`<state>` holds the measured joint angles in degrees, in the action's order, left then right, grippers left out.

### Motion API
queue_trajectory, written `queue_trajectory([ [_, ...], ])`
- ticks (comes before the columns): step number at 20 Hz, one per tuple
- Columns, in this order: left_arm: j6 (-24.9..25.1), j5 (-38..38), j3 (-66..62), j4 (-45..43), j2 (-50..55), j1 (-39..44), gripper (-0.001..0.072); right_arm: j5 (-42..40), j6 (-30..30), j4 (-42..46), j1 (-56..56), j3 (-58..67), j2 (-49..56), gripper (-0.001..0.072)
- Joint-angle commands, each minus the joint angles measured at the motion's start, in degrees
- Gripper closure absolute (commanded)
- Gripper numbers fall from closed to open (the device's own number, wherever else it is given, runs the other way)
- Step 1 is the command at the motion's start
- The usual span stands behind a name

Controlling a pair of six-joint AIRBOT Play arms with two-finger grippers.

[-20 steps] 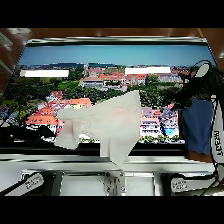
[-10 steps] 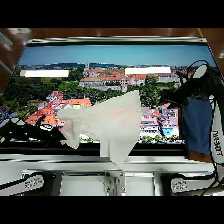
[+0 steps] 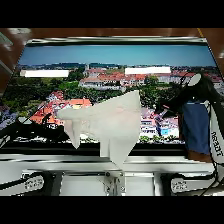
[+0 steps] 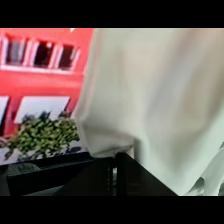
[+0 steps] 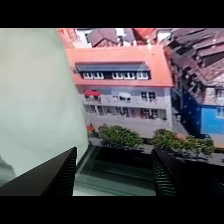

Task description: Fold the shirts.

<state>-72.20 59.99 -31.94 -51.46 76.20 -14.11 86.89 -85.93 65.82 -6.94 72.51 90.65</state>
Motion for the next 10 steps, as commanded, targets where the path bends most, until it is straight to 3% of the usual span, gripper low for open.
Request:
queue_trajectory([
  [1, 3.21, 0.50, -0.13, 0.50, -3.67, 0.11, 0.0664, -3.76, 4.15, -9.64, 0.04, -10.56, 0.00, 0.0133],
  [10, 4.70, 0.61, -0.15, 0.50, -14.73, 0.15, 0.0664, -13.53, 5.92, -13.77, 10.05, -22.95, 0.00, 0.0132],
])
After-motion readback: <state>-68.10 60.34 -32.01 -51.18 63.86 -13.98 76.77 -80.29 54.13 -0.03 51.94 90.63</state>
